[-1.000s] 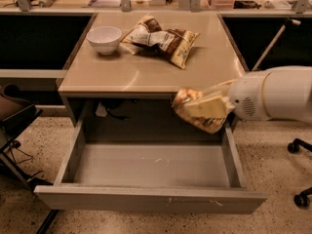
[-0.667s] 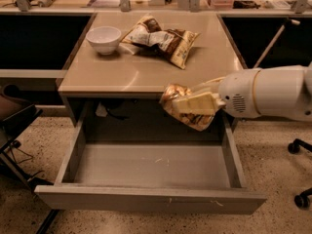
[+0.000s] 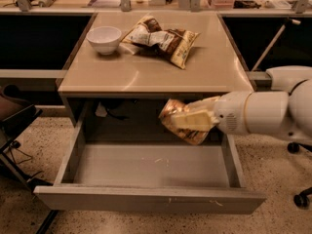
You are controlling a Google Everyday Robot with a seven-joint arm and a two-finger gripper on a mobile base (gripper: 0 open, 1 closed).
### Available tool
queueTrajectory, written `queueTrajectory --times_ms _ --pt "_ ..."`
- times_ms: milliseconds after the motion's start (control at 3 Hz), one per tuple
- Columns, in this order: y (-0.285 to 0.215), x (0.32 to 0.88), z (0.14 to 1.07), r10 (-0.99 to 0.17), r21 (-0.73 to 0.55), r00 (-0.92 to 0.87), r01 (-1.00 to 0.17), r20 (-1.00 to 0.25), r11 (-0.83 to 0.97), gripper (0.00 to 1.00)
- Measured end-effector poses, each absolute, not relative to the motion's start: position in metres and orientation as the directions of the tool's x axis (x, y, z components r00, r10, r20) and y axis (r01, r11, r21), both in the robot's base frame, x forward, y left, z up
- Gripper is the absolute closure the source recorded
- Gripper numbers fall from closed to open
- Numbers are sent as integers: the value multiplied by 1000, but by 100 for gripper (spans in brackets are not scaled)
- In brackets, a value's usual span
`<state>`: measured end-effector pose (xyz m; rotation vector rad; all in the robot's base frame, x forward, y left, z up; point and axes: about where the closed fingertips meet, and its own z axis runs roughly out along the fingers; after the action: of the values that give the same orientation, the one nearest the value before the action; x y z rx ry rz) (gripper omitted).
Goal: Place orange can into top drawer
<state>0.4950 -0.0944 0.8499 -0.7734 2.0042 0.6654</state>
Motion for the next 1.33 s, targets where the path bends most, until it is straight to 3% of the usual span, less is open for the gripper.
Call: queueTrajectory --times_ms 667,1000,1333 --pt "-66 533 679 -149 343 -544 -694 -826 633 100" --pt "-63 534 668 -136 365 -558 -689 -819 625 100" --pt "-63 534 668 -137 365 -557 -690 -819 625 81"
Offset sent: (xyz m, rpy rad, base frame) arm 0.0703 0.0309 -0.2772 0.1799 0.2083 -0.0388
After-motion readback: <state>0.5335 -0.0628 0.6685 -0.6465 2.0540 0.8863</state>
